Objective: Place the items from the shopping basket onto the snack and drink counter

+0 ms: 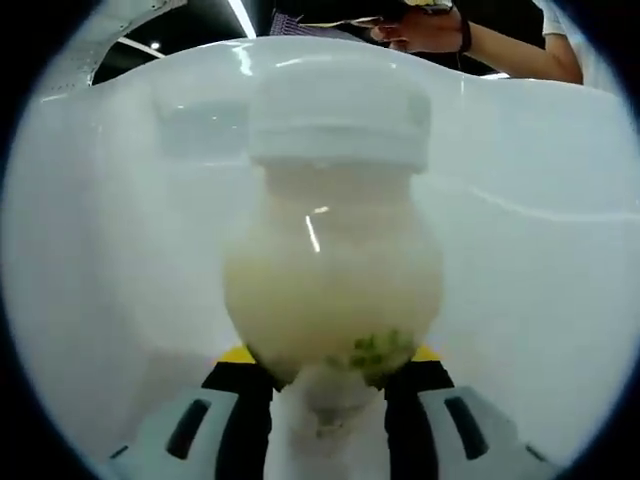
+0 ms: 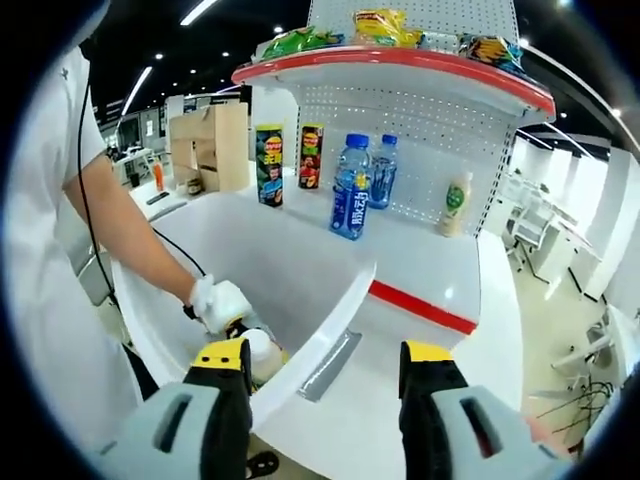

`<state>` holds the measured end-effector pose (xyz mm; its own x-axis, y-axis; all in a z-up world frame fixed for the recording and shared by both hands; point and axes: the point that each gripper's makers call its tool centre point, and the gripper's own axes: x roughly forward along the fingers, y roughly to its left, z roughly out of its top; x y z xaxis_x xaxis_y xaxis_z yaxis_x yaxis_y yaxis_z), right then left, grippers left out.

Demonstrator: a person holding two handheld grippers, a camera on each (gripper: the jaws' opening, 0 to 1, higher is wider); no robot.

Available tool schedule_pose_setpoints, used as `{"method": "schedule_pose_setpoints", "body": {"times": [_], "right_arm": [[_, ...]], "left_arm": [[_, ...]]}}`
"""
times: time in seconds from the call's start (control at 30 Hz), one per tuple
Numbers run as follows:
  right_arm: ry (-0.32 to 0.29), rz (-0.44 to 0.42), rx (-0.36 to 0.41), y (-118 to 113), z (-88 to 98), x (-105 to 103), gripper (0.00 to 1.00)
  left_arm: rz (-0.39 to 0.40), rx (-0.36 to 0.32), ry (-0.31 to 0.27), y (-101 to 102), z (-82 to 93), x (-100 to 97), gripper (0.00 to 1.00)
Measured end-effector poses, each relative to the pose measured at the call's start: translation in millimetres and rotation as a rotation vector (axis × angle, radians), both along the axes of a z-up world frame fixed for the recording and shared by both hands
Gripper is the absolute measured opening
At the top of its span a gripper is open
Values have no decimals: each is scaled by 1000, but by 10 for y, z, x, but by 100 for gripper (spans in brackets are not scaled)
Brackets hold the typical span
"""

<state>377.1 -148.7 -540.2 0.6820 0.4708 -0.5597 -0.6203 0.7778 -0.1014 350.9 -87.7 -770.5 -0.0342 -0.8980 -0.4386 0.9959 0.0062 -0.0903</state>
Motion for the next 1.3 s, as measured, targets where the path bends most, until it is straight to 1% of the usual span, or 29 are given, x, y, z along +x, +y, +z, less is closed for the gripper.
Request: {"method": "schedule_pose_setpoints", "body": {"times": [0.1, 0.17, 0.27, 0.3, 0.33, 0.4, 0.47, 0.57, 0.67, 0.73, 0.77, 0.8, 0.83, 0.93, 1.0, 1.07, 1.17, 1.3], "right_arm": [[5, 3, -12, -9, -22, 6, 58], [3, -1, -5, -8, -12, 21, 57], [2, -1, -3, -5, -20, 46, 57], [2, 1, -5, -6, -27, 51, 56], [4, 1, -7, -12, -37, 61, 56], [7, 1, -8, -19, -53, 69, 56], [12, -1, -8, -24, -69, 78, 56], [18, 6, -16, -17, -92, 75, 56], [21, 5, -8, -23, -100, 79, 56], [21, -1, -16, -44, -107, 84, 53], [8, -20, -25, -79, -96, 109, 50], [9, -29, -20, -92, -92, 115, 47], [12, -36, -7, -102, -80, 116, 46], [22, -28, 14, -76, -82, 95, 48], [34, -19, 1, -69, -112, 85, 50], [41, -11, -20, -59, -121, 79, 50], [36, -11, -12, -47, -88, 75, 50], [37, -20, -13, -68, -101, 52, 50]], "left_arm": [[-12, 3, -2, 2, 4, -12, 44], [-16, 5, 1, 5, 2, -14, 44], [-31, 17, -10, 0, 2, -34, 44], [-29, 18, -7, 0, 0, -33, 44], [-1, 25, 12, 2, -8, -26, 45], [-17, 28, 7, -3, -3, -33, 45], [-26, 30, 24, 11, -9, -34, 45], [-39, 39, 0, 0, -8, -51, 45], [-35, 43, 11, 2, -18, -41, 44], [-46, 49, 15, 10, -23, -32, 44], [-53, 53, 9, 6, -25, -44, 44], [-54, 55, 8, 1, -24, -39, 44], [-49, 65, 19, -8, -22, -32, 44], [-63, 74, 7, -14, -18, -41, 44], [-48, 76, 17, -16, -18, -35, 44], [-51, 77, 13, -15, -20, -40, 45], [-66, 83, -5, -14, -20, -50, 44], [-69, 84, 0, -12, -21, -42, 44]]}}
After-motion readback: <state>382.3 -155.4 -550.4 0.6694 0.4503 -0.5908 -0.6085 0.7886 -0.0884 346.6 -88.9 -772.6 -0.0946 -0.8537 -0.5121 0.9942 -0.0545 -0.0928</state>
